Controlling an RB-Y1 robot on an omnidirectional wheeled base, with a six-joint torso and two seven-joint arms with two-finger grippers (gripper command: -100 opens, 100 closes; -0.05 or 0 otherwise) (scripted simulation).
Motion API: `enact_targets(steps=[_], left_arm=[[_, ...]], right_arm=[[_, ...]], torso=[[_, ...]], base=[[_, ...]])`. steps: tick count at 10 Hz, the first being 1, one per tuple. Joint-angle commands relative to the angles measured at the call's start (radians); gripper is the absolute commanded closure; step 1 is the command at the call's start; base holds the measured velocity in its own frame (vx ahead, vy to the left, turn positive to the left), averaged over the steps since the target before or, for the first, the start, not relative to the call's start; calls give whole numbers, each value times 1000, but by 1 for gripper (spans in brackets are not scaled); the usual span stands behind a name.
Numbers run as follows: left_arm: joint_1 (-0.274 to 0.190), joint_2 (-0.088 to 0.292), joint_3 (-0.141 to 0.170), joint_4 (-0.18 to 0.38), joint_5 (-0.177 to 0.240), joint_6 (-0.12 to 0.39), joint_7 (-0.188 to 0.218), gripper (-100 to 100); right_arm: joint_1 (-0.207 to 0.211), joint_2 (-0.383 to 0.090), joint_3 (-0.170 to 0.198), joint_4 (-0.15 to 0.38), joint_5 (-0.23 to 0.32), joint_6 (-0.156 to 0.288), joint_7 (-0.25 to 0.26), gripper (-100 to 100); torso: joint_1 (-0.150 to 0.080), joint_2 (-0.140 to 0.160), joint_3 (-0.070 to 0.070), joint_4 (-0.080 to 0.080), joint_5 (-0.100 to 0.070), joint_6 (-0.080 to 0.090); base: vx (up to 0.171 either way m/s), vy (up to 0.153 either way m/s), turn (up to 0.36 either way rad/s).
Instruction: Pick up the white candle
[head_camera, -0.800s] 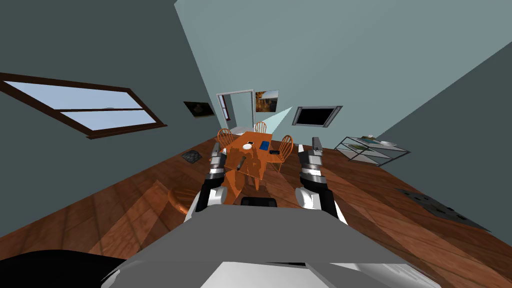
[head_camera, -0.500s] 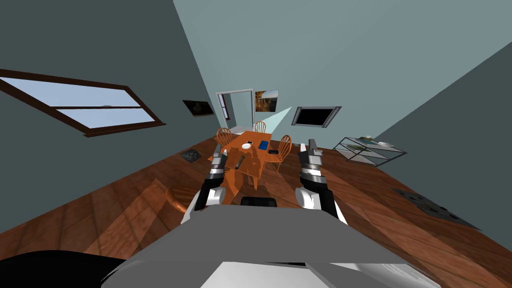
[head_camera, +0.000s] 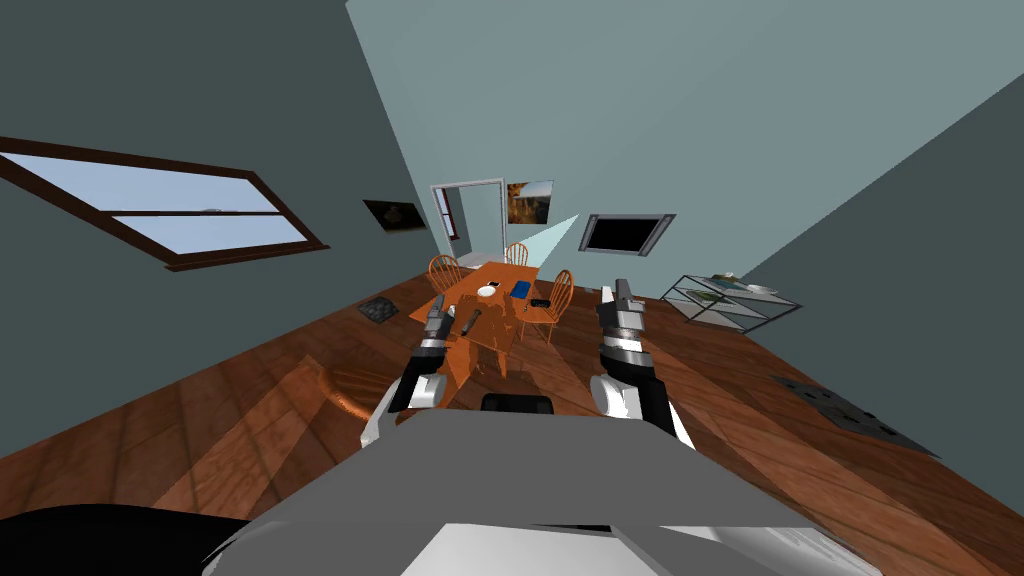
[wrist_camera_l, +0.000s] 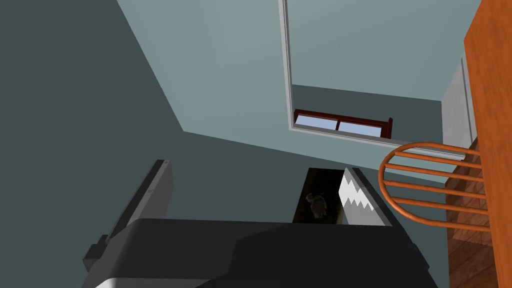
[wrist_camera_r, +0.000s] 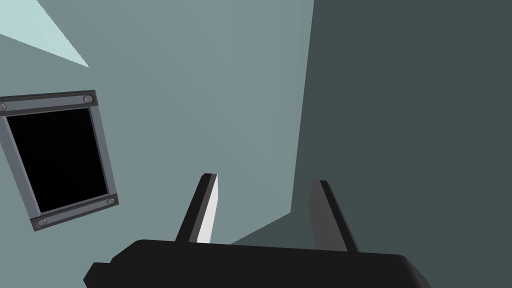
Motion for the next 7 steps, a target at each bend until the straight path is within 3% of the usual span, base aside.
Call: enact_targets(steps=[1,6,7], left_arm=[[-5,19,13,42,18,14,25,-100],[-45,71,75,180,70,63,92,-100],[-45,71,75,194,70,63,92,-100]], right_arm=[[0,0,0,0,0,0,0,0],[0,0,0,0,0,0,0,0],[0,0,0,0,0,0,0,0]], torso=[[0,0,0,0,0,0],[4,-3,-2,-1,1,0],[3,-4,-2,-1,1,0]], base=[[-29,-177,6],[20,-159,1],[23,-116,12]])
